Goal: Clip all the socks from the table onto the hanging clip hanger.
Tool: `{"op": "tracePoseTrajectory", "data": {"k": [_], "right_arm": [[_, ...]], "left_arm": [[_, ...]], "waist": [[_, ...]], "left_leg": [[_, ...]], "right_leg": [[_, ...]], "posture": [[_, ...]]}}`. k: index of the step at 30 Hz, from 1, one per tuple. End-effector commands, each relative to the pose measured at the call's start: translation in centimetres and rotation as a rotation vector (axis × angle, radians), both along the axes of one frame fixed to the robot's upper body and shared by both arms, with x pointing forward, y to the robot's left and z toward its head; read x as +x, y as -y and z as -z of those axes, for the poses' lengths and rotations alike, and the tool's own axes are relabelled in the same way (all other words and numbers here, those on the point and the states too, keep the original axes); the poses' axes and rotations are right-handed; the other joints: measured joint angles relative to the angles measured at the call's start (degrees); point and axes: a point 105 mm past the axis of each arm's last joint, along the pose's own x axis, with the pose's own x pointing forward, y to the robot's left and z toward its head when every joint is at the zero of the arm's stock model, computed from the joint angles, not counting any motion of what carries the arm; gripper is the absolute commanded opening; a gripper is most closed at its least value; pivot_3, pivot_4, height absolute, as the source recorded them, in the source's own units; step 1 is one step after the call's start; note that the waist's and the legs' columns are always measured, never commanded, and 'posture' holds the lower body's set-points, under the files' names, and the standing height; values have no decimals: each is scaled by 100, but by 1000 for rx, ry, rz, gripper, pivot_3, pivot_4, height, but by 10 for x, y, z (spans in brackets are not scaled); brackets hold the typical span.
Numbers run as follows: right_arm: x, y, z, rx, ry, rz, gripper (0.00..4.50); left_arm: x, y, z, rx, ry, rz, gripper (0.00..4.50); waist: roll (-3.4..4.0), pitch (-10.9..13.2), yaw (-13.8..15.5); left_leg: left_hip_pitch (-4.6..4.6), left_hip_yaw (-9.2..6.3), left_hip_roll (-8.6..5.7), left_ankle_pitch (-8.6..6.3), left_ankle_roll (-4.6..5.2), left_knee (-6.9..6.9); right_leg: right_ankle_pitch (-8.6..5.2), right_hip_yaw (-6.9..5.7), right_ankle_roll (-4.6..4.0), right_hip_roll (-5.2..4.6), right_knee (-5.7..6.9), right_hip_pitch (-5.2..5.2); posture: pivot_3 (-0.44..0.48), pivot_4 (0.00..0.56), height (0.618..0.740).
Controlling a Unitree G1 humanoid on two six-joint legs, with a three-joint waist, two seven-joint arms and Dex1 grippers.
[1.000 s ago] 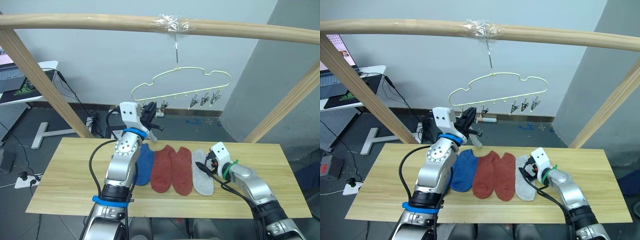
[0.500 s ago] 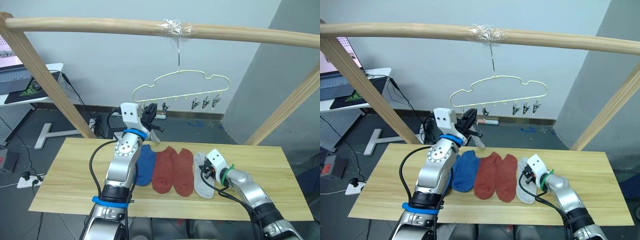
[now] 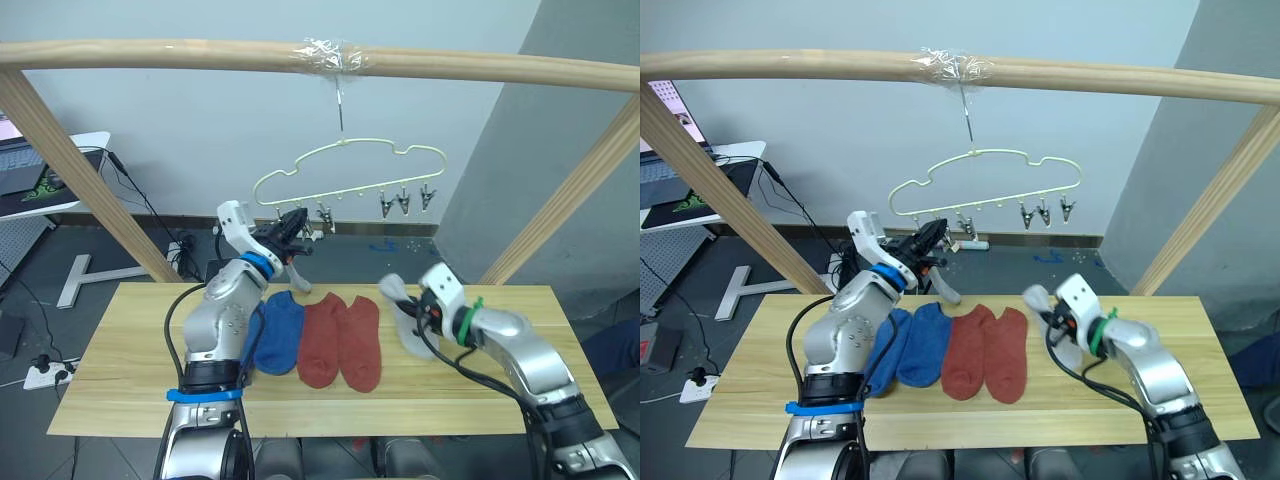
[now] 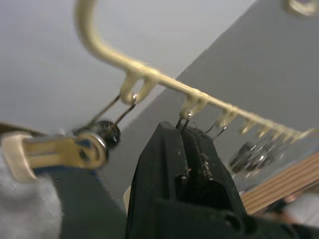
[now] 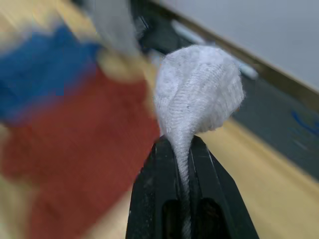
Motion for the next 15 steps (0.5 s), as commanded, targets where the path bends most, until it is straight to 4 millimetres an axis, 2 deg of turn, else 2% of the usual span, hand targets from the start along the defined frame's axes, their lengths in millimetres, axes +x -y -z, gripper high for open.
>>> {"op": "tracePoseTrajectory", "data": {"k": [1, 3, 6, 8, 15], "right_arm": [[1, -20, -11, 108, -63, -15, 28], [3, -28, -15, 132, -76, -24, 28], [7, -52, -33, 227, -108, -71, 28], [8, -61, -41, 263, -119, -89, 28], [7, -68, -50, 302, -130, -119, 28]], "left_arm": [[-6, -1, -5, -141, -66, 79, 0], [-7, -1, -7, -142, -75, 91, 0], [-9, -1, -12, -143, -71, 114, 0], [-11, 2, -15, -158, -67, 133, 0], [-19, 8, -16, -168, -73, 164, 0]], "waist": [[-1, 0, 3], [-3, 1, 24], [-2, 2, 11], [0, 3, 6], [0, 4, 36]], "left_leg": [[-1, -3, 0, 0, 0, 1], [-9, -4, 0, 0, 0, 1], [-11, -6, -1, 0, -1, -1], [-10, -8, 0, 0, -1, -3], [-16, -16, 1, 0, -1, -7]], "right_leg": [[0, -4, 0, 0, 0, 2], [0, -7, 0, -2, -5, 0], [0, -12, -1, -5, -11, -3], [0, -15, -1, -5, -7, -4], [0, -24, -2, -4, -12, -5]], "posture": [[130, 142, 740], [124, 149, 740], [131, 150, 740], [145, 149, 740], [160, 151, 740]]}}
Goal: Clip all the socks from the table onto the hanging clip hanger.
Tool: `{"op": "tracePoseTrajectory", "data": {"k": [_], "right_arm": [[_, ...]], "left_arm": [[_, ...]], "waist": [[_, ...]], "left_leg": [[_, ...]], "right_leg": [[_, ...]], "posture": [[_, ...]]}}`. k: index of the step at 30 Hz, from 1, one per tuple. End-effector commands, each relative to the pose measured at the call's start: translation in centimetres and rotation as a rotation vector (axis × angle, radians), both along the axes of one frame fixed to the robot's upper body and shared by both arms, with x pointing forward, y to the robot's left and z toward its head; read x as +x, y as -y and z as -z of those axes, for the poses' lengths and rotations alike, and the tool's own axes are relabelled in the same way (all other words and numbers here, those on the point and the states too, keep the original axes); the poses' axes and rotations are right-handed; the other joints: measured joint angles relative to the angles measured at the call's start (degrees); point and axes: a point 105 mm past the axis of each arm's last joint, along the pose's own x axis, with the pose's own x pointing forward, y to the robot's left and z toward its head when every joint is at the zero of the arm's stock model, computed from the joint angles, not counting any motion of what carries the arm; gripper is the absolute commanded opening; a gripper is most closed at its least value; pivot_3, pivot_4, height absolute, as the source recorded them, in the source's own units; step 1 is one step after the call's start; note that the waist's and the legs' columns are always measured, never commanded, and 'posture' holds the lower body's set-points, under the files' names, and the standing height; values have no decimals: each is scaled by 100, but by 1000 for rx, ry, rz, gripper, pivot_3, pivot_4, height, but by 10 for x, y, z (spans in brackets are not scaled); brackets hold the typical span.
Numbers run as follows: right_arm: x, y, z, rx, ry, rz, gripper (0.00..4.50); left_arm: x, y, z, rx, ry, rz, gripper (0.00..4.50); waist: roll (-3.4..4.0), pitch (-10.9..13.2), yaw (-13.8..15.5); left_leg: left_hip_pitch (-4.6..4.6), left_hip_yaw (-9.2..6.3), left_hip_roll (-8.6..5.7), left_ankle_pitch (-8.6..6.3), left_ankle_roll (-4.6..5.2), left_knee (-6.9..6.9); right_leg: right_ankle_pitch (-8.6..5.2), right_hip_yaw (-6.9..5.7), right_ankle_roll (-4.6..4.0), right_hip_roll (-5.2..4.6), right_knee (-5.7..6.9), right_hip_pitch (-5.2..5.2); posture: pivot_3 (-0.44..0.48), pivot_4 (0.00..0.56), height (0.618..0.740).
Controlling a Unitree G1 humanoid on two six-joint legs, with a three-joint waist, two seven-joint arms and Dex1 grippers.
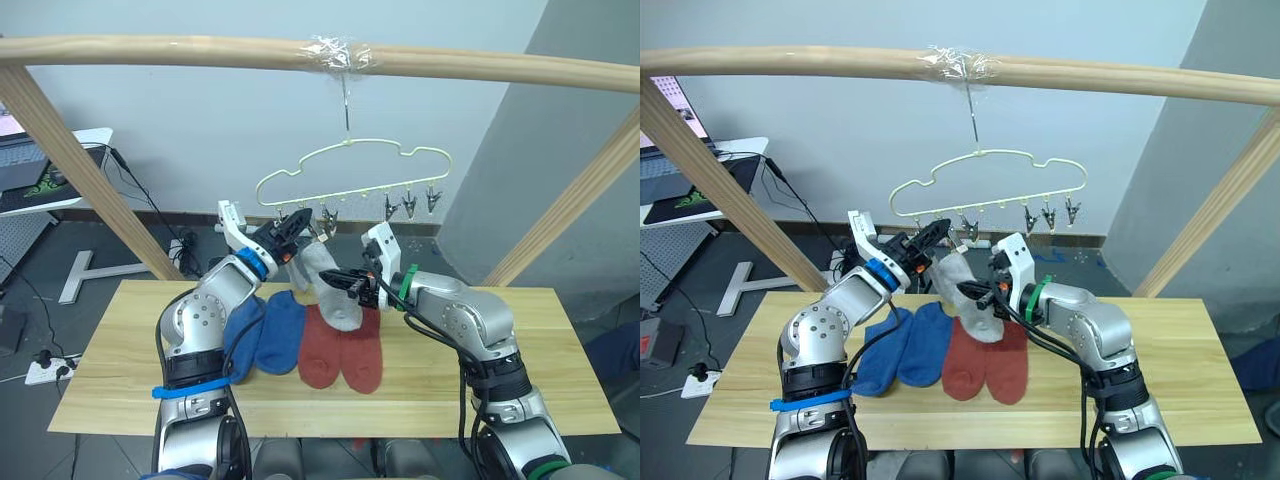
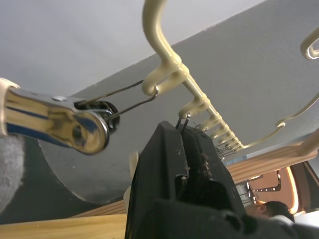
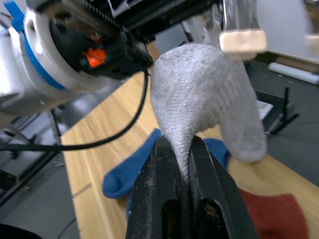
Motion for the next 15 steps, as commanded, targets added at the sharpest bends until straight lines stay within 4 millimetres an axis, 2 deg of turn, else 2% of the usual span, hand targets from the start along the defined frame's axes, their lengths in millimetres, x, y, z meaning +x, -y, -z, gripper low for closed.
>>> {"op": "tracePoseTrajectory", "data": {"k": [1, 6, 15], "right_arm": [[1, 0, -14, 45, 21, -5, 28], [5, -5, -15, 70, 1, 8, 28], [10, -3, -10, 68, -27, 51, 28]], "left_arm": [[-5, 2, -12, -13, 39, 10, 0], [-9, 2, -13, -18, 46, 29, 0], [-10, 6, -16, -22, 59, 61, 0]], "waist": [[1, 0, 11], [1, 1, 12], [1, 1, 12]], "left_leg": [[0, -1, 0, 0, 0, 0], [1, -2, 0, 0, 0, 0], [-1, -2, 0, 0, 0, -5]], "right_leg": [[0, -1, 0, 0, 0, 0], [0, -2, 0, 0, 1, 0], [0, -2, 0, 0, -7, -1]], "posture": [[170, 149, 740], [175, 148, 740], [171, 144, 740]]}}
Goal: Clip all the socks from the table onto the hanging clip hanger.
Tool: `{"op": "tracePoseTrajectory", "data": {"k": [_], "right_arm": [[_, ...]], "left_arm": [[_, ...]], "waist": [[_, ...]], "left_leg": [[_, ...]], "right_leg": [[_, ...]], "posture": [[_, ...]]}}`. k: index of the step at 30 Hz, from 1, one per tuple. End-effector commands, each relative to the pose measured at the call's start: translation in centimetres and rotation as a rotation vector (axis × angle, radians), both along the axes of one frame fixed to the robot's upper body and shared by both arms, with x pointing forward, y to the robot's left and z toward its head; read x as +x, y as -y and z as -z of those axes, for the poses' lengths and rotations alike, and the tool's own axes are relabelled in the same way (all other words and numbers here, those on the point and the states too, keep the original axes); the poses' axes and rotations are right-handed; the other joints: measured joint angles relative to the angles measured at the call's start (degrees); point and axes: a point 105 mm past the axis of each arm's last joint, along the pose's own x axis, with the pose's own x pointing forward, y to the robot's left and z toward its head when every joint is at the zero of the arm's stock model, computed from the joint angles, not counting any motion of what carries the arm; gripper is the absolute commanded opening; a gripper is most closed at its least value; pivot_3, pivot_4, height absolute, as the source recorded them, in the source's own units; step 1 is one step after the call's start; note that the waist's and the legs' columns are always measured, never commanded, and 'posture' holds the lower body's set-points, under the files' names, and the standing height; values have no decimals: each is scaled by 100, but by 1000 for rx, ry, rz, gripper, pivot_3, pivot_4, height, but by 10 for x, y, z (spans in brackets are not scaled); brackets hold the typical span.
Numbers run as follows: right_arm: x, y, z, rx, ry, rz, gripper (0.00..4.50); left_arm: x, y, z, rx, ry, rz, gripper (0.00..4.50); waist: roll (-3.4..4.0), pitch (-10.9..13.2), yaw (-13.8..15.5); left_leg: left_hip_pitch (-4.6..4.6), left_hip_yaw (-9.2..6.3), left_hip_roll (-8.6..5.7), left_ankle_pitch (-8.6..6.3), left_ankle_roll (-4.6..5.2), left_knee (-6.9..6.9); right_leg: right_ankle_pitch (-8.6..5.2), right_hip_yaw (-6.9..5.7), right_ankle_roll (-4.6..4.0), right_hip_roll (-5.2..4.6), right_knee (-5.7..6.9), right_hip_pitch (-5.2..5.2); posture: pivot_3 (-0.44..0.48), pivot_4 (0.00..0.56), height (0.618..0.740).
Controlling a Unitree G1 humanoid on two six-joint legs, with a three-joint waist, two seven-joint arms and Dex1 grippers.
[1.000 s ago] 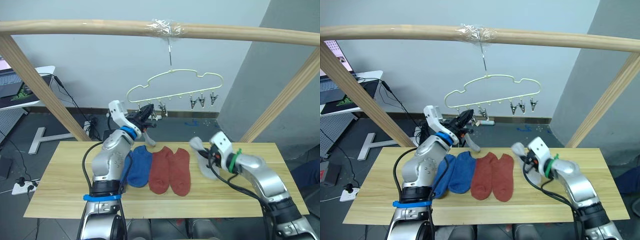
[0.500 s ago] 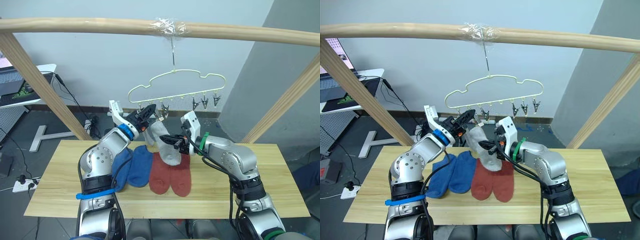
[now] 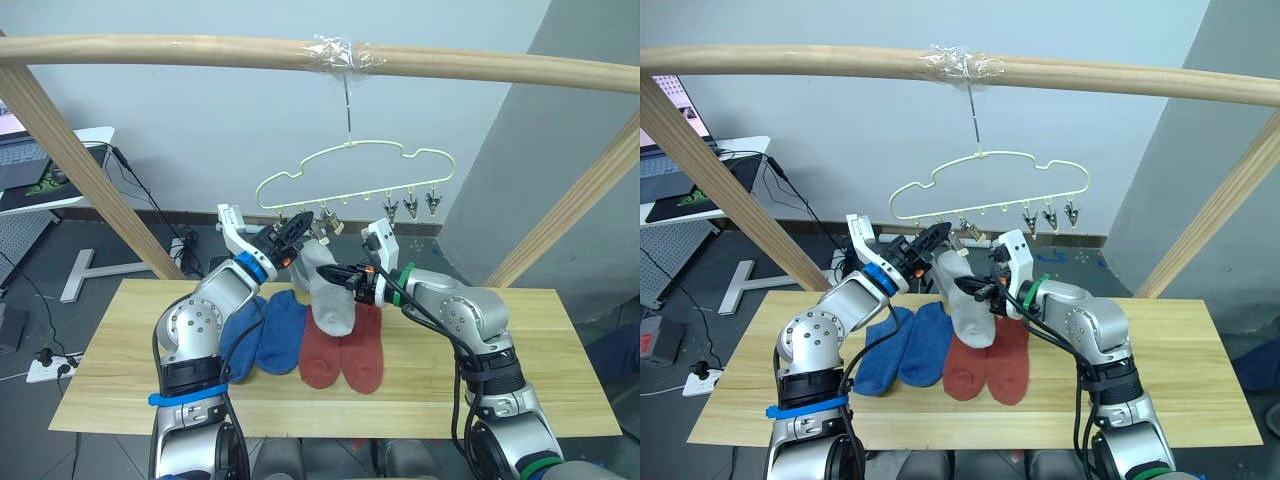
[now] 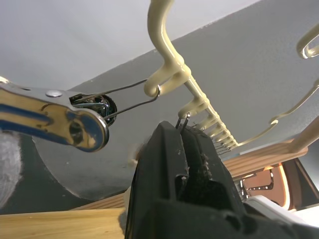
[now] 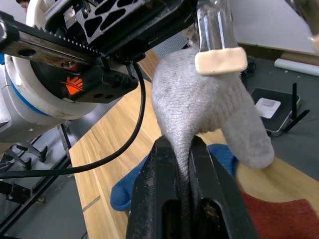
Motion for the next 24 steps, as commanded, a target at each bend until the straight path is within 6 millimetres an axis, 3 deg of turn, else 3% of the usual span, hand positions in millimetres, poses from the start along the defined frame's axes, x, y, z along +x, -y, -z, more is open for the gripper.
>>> {"op": "tracePoseTrajectory", "data": {"k": [1, 14, 24], "right_arm": [[5, 1, -11, 41, 23, 25, 28], [7, 2, -14, 64, 17, 47, 28], [3, -5, -13, 54, 24, 13, 0]], "left_arm": [[-6, 5, -16, -5, 67, 40, 0], [-8, 4, -15, 10, 71, 31, 0], [-8, -5, -16, 32, 89, 5, 2960]], "waist": [[0, 0, -1], [1, 1, -6], [1, 2, -17]], "left_leg": [[0, 0, 0, 0, 0, 0], [-1, 0, 0, 0, 0, -7], [-1, 0, 0, 0, 0, -9]], "right_leg": [[0, 0, 0, 0, 0, 0], [-1, -1, -1, 0, -4, -4], [-1, -1, -1, 0, -5, -5]], "posture": [[171, 144, 740], [171, 144, 740], [174, 145, 740]]}}
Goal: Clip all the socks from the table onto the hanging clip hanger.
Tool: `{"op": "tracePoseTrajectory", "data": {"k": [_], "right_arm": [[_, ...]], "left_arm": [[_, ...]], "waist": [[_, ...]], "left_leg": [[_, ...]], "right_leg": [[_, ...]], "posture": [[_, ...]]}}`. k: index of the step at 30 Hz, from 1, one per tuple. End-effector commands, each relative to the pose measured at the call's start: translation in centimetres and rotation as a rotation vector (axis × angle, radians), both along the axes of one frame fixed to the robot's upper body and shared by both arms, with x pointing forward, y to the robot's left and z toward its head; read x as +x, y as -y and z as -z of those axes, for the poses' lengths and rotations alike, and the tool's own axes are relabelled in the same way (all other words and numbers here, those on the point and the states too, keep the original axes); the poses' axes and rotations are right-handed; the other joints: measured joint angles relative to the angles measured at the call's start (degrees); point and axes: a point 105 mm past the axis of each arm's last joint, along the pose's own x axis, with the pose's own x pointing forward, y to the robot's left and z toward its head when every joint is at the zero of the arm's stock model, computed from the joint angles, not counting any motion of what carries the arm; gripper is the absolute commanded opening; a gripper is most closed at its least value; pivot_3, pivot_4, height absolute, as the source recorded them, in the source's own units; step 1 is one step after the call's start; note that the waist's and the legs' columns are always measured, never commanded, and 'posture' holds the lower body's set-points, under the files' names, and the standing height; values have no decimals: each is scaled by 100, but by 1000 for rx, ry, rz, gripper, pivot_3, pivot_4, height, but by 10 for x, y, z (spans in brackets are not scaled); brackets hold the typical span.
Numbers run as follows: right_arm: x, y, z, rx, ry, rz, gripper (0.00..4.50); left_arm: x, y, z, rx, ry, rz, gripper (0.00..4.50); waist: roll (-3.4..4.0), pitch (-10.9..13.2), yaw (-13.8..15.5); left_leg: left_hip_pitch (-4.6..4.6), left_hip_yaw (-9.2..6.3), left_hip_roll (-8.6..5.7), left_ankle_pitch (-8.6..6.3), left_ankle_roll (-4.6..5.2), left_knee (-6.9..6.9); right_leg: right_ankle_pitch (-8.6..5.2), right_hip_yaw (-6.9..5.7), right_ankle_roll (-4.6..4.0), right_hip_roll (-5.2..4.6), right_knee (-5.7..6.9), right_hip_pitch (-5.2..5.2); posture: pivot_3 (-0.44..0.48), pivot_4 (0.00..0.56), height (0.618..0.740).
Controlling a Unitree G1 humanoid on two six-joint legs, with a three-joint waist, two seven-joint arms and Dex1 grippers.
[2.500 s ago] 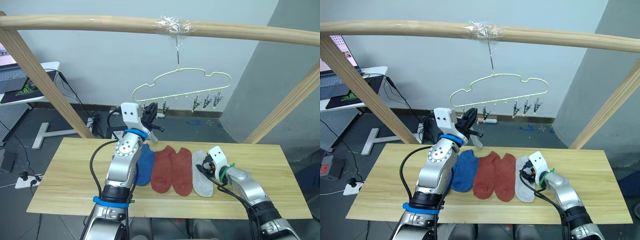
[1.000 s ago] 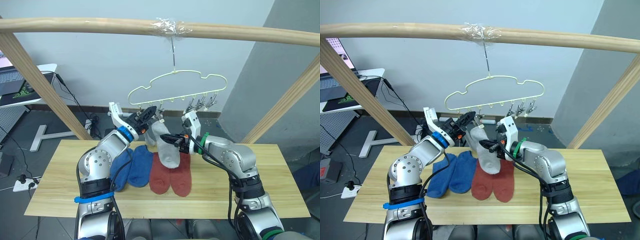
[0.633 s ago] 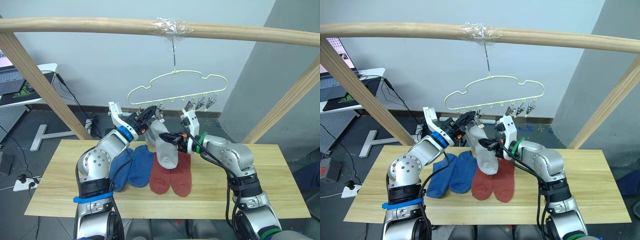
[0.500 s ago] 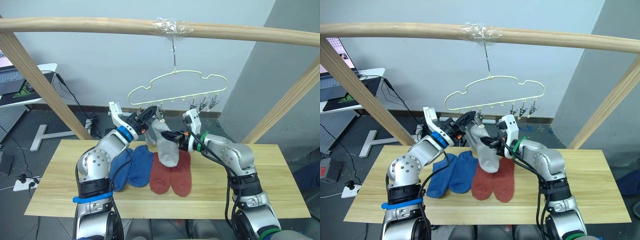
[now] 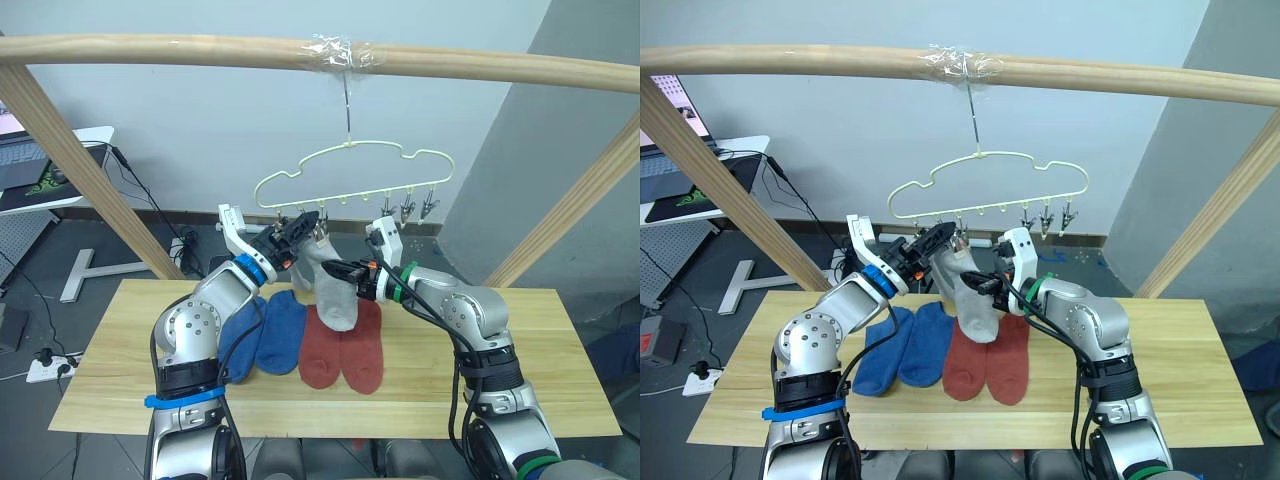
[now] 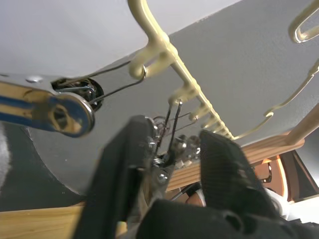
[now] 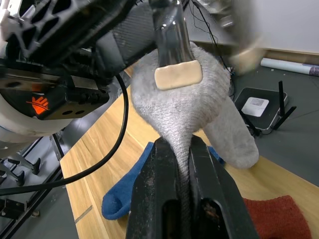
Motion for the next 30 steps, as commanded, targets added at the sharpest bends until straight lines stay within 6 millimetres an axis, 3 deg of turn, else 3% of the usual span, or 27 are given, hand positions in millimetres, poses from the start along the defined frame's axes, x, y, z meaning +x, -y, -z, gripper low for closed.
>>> {"op": "tracePoseTrajectory", "data": {"k": [1, 5, 9, 12, 18, 24, 28, 30], "right_arm": [[-6, -10, -12, 34, 44, -45, 0], [-9, -18, -11, 35, 51, -72, 0], [-14, -27, -8, 16, 69, -113, 1122], [-13, -26, -4, -3, 77, -108, 2321], [-20, 6, 23, -158, 133, -99, 4442], [-18, 34, 22, -212, 192, -31, 4476], [-21, 64, -4, -279, 385, 23, 4476], [-28, 71, -22, -261, 455, 27, 4500]], "left_arm": [[-4, -9, -16, 25, 81, -23, 3217], [-14, -15, -16, 94, 113, -29, 4441], [-33, -21, -14, 183, 133, 17, 4500], [-36, -22, -13, 207, 144, 24, 4500], [-41, -10, -7, 367, 245, -26, 4500], [-43, 12, -6, 474, 371, -12, 4500], [-24, 19, 0, 696, 500, -161, 4500], [-19, 25, 3, 701, 525, -180, 4098]], "waist": [[1, 0, -1], [4, 5, -10], [6, 6, -13], [9, 9, 16], [8, 11, 114], [10, 12, 112], [11, 13, 192], [11, 13, 201]], "left_leg": [[0, 0, 0, 0, 0, -1], [0, 0, 0, 0, 0, -6], [0, 0, 2, 0, -1, -17], [1, 0, 3, 0, -1, -23], [-2, 3, 0, 0, -3, -23], [2, 5, 1, 0, -2, -32], [0, 5, 0, 0, -2, -33], [0, 8, -6, 0, -2, -30]], "right_leg": [[0, 0, 0, 0, 0, -1], [-1, 1, -1, 0, -2, -3], [-4, -1, -6, 0, -3, -8], [-6, -3, -8, 0, -3, -10], [-7, -4, -8, -5, -16, -6], [-17, 0, -26, -2, -10, -15], [-19, 0, -26, -2, -16, -11], [-19, 5, -26, -7, -18, -9]], "posture": [[174, 145, 740], [179, 142, 740], [185, 143, 740], [191, 141, 740], [195, 139, 740], [182, 134, 740], [167, 129, 740], [153, 122, 740]]}}
